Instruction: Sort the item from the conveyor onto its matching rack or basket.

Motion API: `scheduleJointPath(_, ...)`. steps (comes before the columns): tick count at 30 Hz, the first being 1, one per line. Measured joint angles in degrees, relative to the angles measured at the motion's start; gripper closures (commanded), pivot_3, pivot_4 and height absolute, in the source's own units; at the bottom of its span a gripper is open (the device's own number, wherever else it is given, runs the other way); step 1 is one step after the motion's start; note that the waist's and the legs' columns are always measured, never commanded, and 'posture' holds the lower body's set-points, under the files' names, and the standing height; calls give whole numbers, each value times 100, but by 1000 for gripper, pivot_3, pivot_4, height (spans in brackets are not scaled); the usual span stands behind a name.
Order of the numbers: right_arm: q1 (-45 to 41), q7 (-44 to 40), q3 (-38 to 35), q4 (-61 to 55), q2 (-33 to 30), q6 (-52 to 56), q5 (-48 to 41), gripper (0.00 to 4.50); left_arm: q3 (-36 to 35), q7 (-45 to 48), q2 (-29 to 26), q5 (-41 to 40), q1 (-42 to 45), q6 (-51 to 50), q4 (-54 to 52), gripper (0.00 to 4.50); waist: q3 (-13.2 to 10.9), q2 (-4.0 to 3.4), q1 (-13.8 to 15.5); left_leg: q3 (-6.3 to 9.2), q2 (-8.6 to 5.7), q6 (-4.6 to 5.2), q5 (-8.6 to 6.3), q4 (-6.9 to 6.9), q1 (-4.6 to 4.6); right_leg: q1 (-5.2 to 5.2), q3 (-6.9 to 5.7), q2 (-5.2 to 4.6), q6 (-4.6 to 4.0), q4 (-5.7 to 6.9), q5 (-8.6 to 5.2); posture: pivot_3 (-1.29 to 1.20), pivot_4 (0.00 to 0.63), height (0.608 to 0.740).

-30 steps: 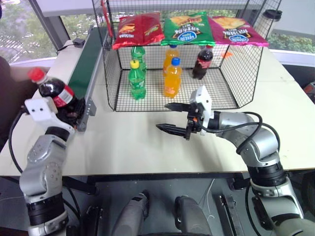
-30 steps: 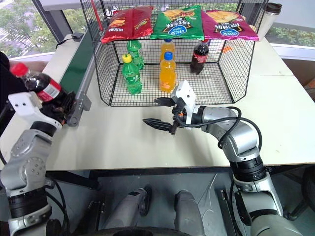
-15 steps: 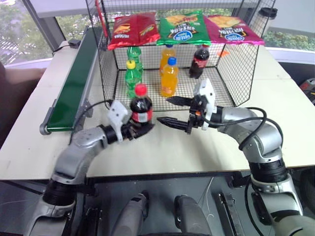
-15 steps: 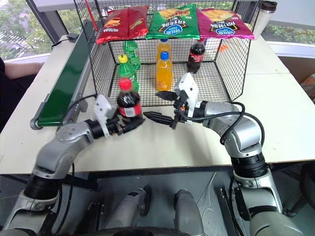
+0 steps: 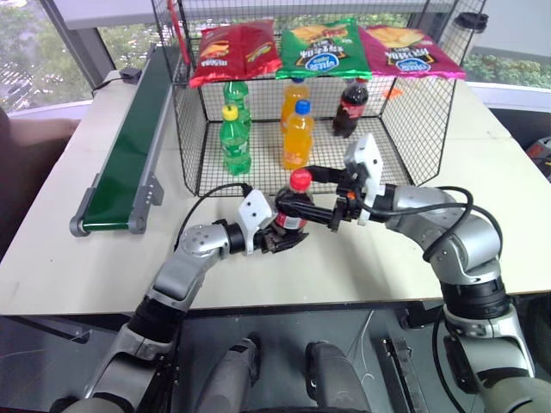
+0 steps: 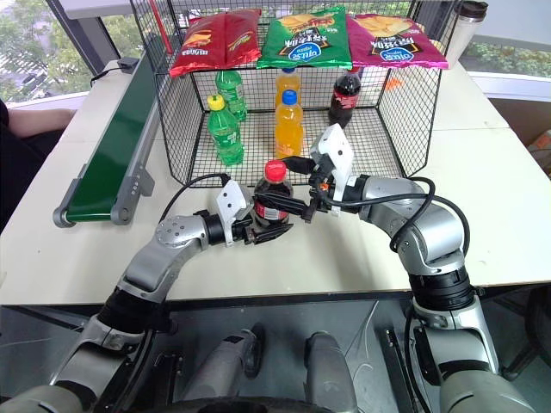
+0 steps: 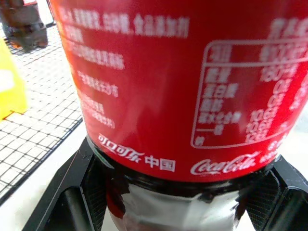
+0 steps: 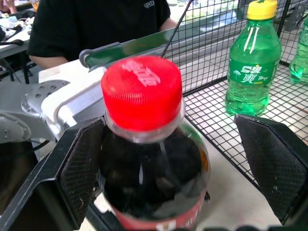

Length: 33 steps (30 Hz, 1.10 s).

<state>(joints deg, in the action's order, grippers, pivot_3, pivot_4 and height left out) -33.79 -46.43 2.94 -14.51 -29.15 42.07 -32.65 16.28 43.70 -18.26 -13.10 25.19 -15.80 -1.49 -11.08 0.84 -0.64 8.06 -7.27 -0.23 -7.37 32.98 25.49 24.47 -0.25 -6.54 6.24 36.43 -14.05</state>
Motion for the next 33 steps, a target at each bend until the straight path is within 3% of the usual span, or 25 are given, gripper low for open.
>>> scheduleJointPath(6,-24,-22,-19,2,86,-87,-88,3241,-8,-15,78,91,-16,0,150,1521,0,0,0,0,0,0,0,4,0,-3,0,1,4,-1,5,0,150,738)
scheduleJointPath(7,-25,-22,-19,3,89,-88,-92,3331,-16,-15,84,114,-16,1,150,1521,0,0,1,0,-1,1,0,4,-1,-3,0,1,4,-1,5,0,150,738)
scheduleJointPath(12,-41,-19,-19,13,88,-88,-101,3331,-26,-54,116,139,-16,-10,150,1521,0,0,2,0,-1,1,1,4,0,-3,0,1,5,-1,6,0,150,738)
scheduleJointPath(15,-43,10,-19,17,88,-84,-84,3331,-32,-106,129,193,-15,42,154,70,0,0,2,0,-1,1,1,4,-1,-3,0,1,6,-1,6,0,150,738)
scheduleJointPath(26,-220,245,-15,616,91,-162,213,3331,-187,-122,17,225,-53,11,-49,70,0,-1,-10,-1,-1,3,2,5,-2,-4,1,4,4,-1,10,0,150,738)
scheduleJointPath(33,-918,817,-483,2073,17,-966,870,3331,-375,-108,-391,24,-944,-643,-691,70,0,-2,2,-2,-1,4,3,4,-2,-4,1,11,4,-2,12,0,150,738)
